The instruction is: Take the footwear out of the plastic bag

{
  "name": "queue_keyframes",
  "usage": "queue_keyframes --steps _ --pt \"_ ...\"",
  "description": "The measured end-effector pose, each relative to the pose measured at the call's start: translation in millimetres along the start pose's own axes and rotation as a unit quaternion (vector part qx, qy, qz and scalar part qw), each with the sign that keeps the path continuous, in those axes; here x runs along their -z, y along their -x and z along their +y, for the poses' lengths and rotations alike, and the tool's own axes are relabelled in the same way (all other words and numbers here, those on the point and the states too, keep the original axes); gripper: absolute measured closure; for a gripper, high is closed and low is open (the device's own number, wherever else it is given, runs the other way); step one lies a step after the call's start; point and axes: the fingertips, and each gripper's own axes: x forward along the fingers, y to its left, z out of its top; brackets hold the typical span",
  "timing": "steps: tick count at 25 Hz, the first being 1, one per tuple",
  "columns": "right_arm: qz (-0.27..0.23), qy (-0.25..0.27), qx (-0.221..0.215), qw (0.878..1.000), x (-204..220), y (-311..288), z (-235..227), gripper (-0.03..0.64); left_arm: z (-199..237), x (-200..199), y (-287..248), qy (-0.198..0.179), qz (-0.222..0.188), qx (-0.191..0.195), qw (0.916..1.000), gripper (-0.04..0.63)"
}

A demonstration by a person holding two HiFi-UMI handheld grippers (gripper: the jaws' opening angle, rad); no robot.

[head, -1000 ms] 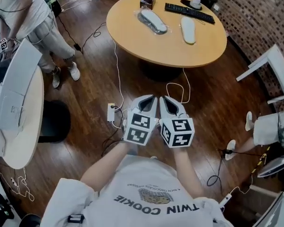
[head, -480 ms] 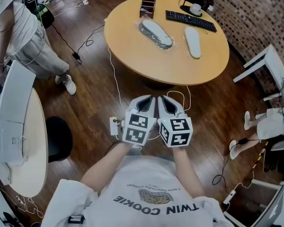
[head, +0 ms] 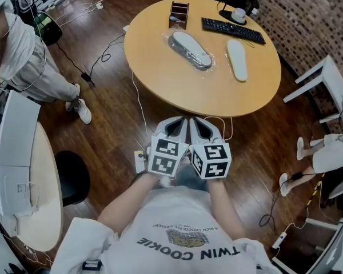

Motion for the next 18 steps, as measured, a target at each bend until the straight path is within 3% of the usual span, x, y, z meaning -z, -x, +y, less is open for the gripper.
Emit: queue_keyframes --steps 18 --pt "0.006 -0.014 -0.02 1.0 -59 -120 -118 0.614 50 -76 -156 -0.015 0.014 -0.017 0.9996 0.588"
